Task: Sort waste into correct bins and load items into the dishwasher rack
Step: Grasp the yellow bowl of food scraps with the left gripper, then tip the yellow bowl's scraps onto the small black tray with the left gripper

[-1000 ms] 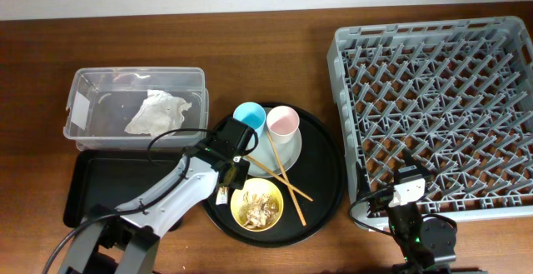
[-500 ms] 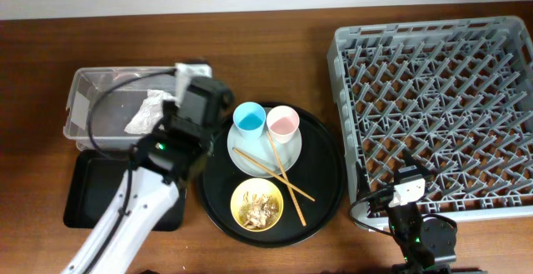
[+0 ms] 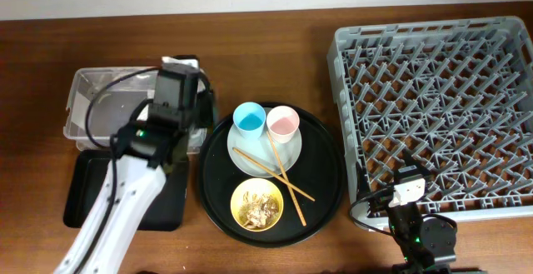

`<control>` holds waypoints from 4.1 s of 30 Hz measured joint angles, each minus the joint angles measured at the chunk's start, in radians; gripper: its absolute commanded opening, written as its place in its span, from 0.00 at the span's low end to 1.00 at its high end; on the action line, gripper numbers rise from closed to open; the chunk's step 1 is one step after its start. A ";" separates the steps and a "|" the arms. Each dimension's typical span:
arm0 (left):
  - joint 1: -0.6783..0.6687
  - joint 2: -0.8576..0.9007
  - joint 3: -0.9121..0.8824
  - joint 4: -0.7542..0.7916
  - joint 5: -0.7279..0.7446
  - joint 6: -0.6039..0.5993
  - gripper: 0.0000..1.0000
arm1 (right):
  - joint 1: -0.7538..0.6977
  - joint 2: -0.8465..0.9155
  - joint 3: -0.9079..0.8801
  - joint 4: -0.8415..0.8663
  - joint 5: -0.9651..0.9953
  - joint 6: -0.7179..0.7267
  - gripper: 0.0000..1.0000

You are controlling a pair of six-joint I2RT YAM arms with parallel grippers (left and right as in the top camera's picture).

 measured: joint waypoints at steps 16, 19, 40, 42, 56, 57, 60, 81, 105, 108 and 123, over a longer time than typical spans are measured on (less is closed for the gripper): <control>-0.247 0.205 -0.079 -0.147 0.280 -0.043 0.36 | 0.000 0.000 0.000 0.000 0.000 -0.001 0.99; -0.275 0.219 -0.092 -0.226 0.290 -0.075 0.36 | 0.000 0.000 0.000 0.000 0.000 0.000 0.99; -0.626 0.372 -0.097 -0.159 0.082 -0.422 0.23 | 0.000 0.000 0.000 0.000 0.000 -0.001 0.99; -0.626 0.378 -0.097 -0.159 0.076 -0.422 0.19 | 0.000 0.000 0.000 0.000 0.000 -0.001 0.99; -0.570 0.381 -0.097 -0.264 -0.045 -0.333 0.23 | 0.000 0.000 0.000 0.000 0.000 0.000 0.99; -0.570 0.381 -0.097 -0.252 -0.048 -0.334 0.23 | 0.000 0.000 0.000 0.000 0.000 -0.001 0.99; -0.570 0.381 -0.097 -0.231 -0.054 -0.334 0.23 | 0.000 0.000 0.000 0.000 0.000 0.000 0.99; -0.084 0.123 0.208 -0.606 0.025 -0.165 0.00 | 0.000 0.000 0.000 0.000 0.000 -0.001 0.99; 1.193 -0.097 -0.422 -0.131 1.439 0.205 0.00 | 0.000 -0.001 0.000 0.000 0.000 -0.001 0.99; 1.197 -0.097 -0.423 -0.106 1.463 0.224 0.00 | 0.000 -0.001 0.000 0.000 0.000 -0.001 0.99; 1.367 -0.097 -0.423 -0.111 1.647 0.261 0.00 | 0.000 -0.001 0.000 0.000 0.000 -0.001 0.99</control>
